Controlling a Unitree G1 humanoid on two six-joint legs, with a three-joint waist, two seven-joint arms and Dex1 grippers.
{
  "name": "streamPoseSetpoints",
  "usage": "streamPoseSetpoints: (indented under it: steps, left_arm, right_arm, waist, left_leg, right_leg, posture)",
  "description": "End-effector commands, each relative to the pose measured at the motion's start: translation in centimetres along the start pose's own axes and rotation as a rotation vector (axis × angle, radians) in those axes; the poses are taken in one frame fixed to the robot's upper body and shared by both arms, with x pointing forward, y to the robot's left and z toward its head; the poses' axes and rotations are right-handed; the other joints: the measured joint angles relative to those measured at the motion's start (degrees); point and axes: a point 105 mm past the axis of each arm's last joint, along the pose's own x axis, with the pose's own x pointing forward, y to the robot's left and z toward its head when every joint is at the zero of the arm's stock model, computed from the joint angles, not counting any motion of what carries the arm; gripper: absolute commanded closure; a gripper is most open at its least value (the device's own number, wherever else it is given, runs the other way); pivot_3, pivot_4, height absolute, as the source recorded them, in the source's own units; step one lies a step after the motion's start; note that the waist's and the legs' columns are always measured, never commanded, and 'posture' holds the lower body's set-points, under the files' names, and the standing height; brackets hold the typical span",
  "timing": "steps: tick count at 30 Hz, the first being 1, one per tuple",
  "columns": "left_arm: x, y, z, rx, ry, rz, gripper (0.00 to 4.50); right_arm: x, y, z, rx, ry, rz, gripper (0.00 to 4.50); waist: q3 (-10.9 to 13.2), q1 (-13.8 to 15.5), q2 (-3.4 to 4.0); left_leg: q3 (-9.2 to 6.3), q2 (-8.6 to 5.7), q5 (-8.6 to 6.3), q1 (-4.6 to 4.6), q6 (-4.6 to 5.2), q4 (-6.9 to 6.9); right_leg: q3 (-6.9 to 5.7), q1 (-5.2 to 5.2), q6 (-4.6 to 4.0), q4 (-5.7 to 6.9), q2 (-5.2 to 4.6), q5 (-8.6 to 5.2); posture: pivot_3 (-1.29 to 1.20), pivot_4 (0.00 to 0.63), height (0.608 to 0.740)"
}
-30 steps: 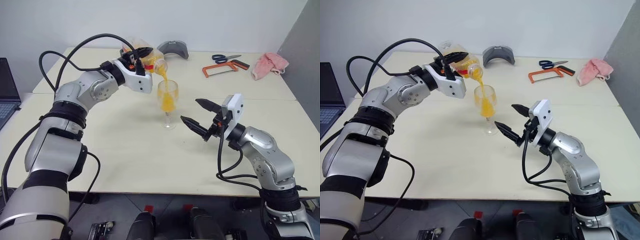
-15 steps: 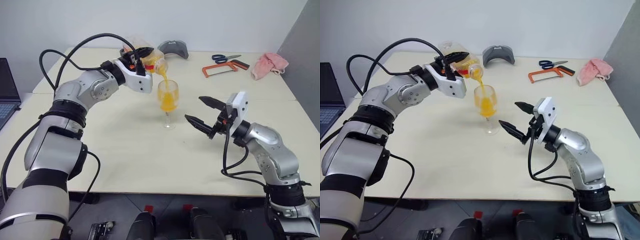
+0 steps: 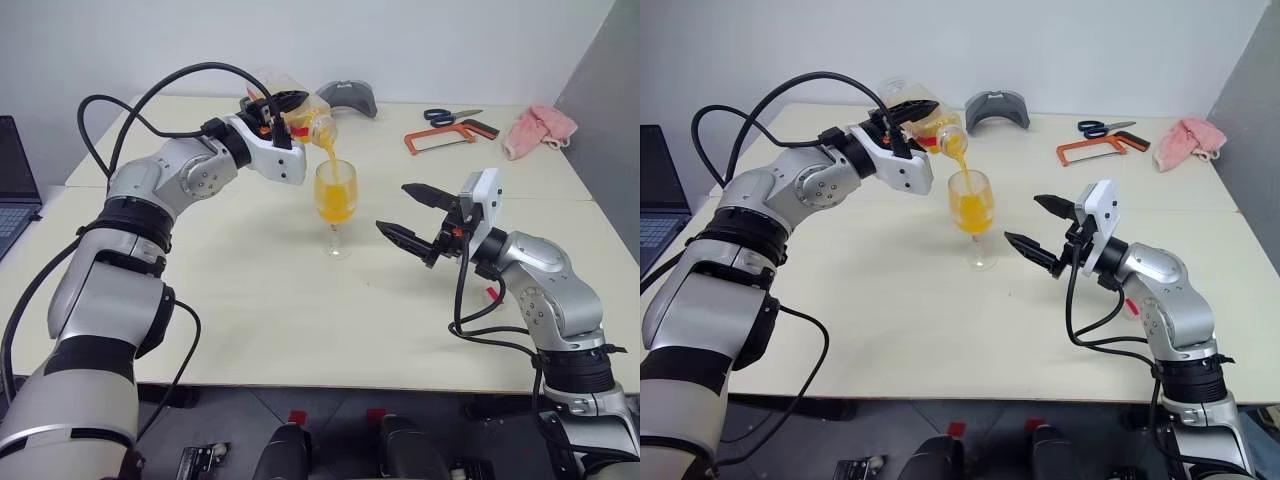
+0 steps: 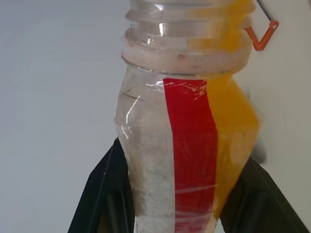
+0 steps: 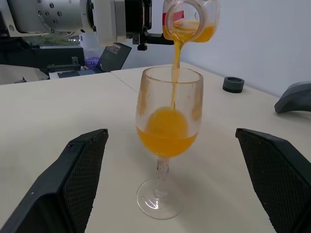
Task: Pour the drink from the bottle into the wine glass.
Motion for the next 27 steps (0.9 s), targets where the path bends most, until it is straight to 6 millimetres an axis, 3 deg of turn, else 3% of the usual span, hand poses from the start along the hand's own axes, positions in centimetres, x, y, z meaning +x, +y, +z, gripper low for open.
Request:
streamPoseSetpoints:
  steps: [1,27]
  left_arm:
    - [0.2,2.5,-0.1,0.044,-0.004,0.063,2.79]
    - [0.3,2.7,-0.2,0.077,-0.005,0.067,2.79]
  right_arm:
    - [-0.1,0.2,1.2,-0.033,-0.043,0.003,0.00]
    - [0.0,1.3,0.7,-0.018,-0.031,0.021,0.00]
  waist:
    - [0.00,0.00,0.00]
    - [0.00,0.00,0.00]
  left_leg:
    - [0.00,0.00,0.00,0.00,0.00,0.00]
    - [0.02,0.00,0.00,-0.01,0.00,0.00]
  right_leg:
    - [0.00,0.00,0.00,0.00,0.00,0.00]
    - [0.01,-0.01,0.00,0.01,0.00,0.00]
  posture:
    - [0.00,0.150,0.740]
    - [0.00,0.150,0.740]
